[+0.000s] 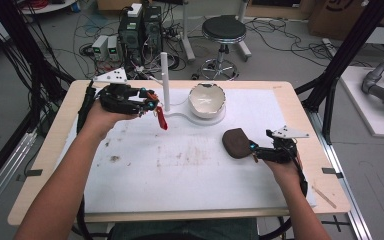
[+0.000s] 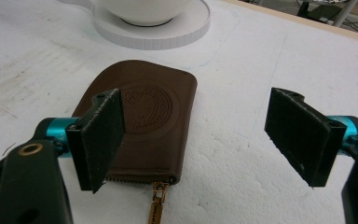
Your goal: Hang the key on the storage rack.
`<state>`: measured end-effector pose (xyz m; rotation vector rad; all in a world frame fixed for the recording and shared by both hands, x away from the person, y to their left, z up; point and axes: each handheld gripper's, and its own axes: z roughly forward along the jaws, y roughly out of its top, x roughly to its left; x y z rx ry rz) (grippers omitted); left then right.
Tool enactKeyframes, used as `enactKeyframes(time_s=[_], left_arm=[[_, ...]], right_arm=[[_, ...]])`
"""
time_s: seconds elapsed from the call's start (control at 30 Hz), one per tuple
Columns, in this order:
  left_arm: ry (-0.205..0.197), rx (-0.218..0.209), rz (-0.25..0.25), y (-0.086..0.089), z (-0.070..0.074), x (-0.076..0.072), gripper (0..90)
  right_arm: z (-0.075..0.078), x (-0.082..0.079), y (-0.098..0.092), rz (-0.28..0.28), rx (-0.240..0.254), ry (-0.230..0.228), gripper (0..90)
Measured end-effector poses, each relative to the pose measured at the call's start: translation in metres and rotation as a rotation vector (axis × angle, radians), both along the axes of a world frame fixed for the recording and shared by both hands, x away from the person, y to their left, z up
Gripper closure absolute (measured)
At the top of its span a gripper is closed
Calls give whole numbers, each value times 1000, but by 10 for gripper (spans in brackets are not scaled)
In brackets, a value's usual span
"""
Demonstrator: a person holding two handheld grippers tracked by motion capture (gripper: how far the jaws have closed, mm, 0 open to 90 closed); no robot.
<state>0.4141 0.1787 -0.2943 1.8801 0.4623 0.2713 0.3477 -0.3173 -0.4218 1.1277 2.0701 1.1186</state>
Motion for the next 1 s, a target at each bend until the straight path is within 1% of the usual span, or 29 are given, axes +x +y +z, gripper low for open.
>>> enactKeyframes(time_s=[0.2,0.27,0.57,0.6,0.83,0.87,0.9,1.0], left_arm=[[-5,8,5,-3,8,8,553],[-6,1,7,-4,10,10,552],[-10,2,9,-6,19,21,553],[-9,-5,11,-6,19,23,552],[-17,18,5,-10,28,32,553],[-21,22,8,-11,31,36,552],[-21,22,8,-11,31,36,553],[-23,29,22,-13,34,43,552]], right_arm=[[0,0,0,0,-3,3,202],[0,0,0,-1,-2,1,202],[0,0,0,0,-2,2,202],[0,0,0,0,-2,2,202],[-1,1,0,-3,-5,5,202],[-1,1,1,-2,-5,4,202],[-1,1,1,-2,-5,4,202],[-1,1,0,-3,-7,6,202]])
